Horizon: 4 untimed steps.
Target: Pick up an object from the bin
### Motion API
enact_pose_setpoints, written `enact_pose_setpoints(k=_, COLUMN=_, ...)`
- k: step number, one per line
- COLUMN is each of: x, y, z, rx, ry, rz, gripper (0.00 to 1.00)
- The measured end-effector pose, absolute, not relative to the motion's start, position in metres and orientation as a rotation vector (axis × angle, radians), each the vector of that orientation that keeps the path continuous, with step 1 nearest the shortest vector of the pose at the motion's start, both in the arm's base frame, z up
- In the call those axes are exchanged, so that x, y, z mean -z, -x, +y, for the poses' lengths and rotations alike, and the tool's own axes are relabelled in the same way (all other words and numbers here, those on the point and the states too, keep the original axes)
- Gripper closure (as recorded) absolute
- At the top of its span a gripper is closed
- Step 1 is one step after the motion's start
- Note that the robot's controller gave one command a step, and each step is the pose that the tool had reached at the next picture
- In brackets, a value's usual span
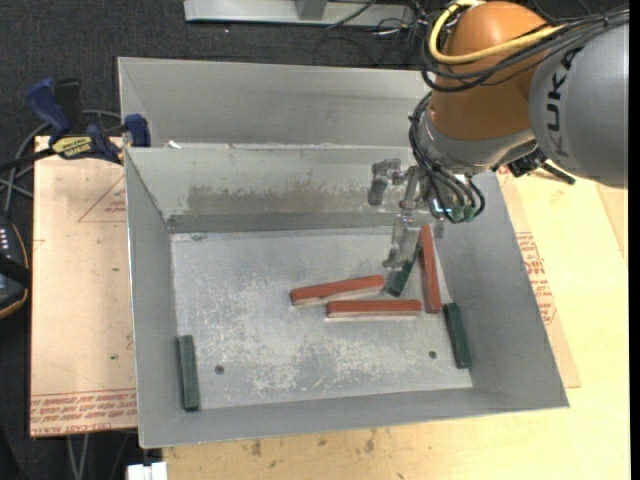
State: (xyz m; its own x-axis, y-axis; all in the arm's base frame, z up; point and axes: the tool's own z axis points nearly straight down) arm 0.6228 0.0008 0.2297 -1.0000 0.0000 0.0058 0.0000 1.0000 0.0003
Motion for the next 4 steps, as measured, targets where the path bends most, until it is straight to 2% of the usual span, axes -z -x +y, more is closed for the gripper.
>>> enact_pose_setpoints(k=1, x=-0.093, y=-0.556, z=0.051, rx=0.003, ry=0.060, rz=-3.131, gripper=0.00)
enact_pose_setpoints(k=2, x=-0.068, y=-0.586, z=0.066, rx=0.003, ry=0.032, rz=-3.144, gripper=0.00)
enact_pose_setpoints(k=3, x=-0.071, y=-0.586, z=0.065, rx=0.003, ry=0.035, rz=-3.145, gripper=1.00)
enact_pose_setpoints(k=4, x=-0.071, y=-0.586, z=0.029, rx=0.005, ry=0.396, rz=-3.120, gripper=1.00)
